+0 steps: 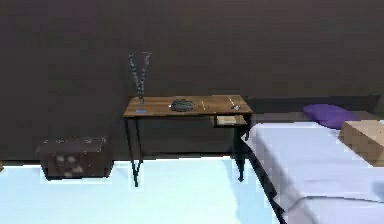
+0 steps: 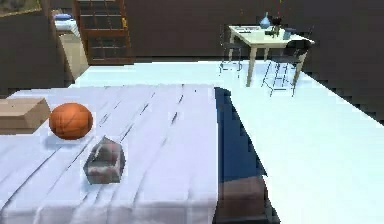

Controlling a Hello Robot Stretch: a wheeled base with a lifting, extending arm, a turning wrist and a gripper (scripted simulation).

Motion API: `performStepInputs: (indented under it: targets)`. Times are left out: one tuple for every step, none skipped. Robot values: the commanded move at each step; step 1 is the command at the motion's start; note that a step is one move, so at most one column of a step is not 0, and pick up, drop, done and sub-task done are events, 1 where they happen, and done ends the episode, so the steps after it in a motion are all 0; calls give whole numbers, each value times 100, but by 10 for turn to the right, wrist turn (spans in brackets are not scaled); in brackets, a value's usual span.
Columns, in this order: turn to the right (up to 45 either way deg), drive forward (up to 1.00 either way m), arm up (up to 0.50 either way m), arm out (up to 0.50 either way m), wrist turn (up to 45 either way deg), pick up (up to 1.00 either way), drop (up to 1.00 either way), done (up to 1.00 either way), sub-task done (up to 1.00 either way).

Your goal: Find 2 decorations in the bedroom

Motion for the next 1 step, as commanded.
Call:
performStepInputs:
  targets:
    - [0, 95, 0, 0, 0, 0, 0, 0, 0]
